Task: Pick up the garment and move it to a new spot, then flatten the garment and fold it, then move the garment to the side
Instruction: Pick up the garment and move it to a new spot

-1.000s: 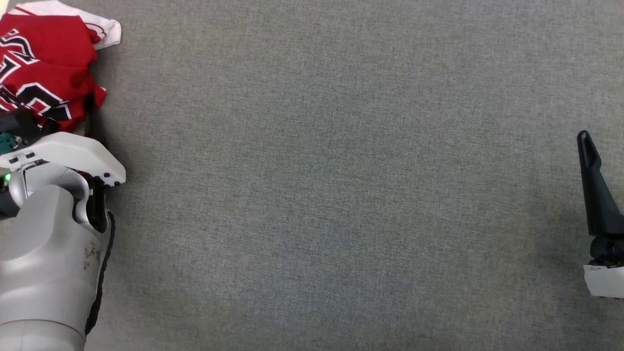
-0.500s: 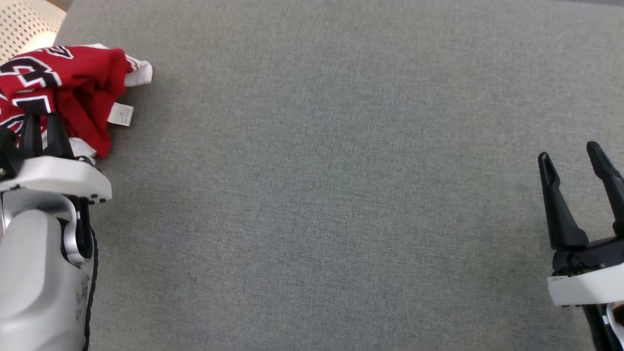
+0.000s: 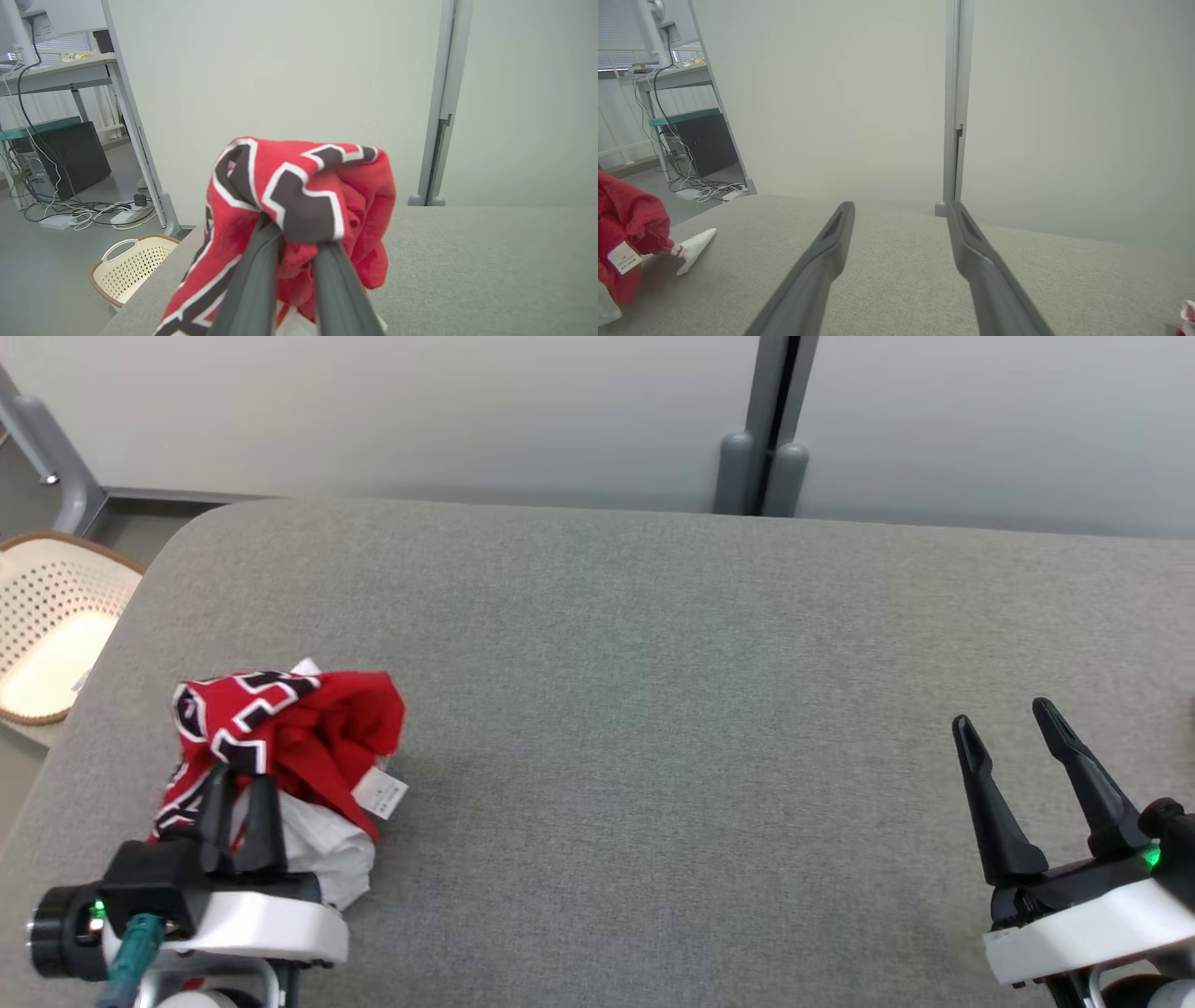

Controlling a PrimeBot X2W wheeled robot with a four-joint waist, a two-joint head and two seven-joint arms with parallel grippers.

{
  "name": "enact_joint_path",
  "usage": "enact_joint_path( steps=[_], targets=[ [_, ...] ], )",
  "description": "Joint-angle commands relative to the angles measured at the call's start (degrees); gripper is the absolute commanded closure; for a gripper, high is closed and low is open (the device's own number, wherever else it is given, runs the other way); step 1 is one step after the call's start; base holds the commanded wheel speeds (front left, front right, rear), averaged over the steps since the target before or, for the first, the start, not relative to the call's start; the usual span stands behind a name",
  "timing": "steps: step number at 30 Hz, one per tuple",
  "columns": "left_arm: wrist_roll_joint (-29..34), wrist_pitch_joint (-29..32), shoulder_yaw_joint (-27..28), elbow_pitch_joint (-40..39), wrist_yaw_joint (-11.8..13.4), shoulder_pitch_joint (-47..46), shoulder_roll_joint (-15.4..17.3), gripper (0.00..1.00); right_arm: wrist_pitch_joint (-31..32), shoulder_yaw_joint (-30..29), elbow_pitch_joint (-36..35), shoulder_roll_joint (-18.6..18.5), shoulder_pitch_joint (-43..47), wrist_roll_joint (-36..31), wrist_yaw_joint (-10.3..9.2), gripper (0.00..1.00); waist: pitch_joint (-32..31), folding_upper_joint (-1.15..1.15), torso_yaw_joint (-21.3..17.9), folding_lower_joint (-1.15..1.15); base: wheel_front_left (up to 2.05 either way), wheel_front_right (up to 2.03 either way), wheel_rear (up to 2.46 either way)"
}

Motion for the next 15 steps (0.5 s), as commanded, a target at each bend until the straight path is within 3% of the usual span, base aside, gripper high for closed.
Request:
enact_joint_path(
  steps=[1,7,15],
  targets=[
    [0.49,0.59,-0.79,-1.48,-0.34,0.50,-0.22,1.00,-0.32,0.04,-0.03,0.16,0.74,0.13,-0.02,0.00,-1.40,0.00,-1.80,0.00,0.00,0.00,0.00],
    [2.13,4.36,-9.02,-4.49,-3.76,-1.53,-2.25,1.00,-0.83,0.08,-0.33,0.98,-0.49,0.47,-0.02,0.00,0.56,0.00,-6.53,0.00,0.00,0.00,0.00],
    [3.28,5.10,-20.66,5.90,-10.83,-13.98,-6.29,1.00,-3.28,0.66,0.98,1.96,-3.78,1.29,-0.02,0.00,7.62,0.00,-18.31,0.00,0.00,0.00,0.00]
  ],
)
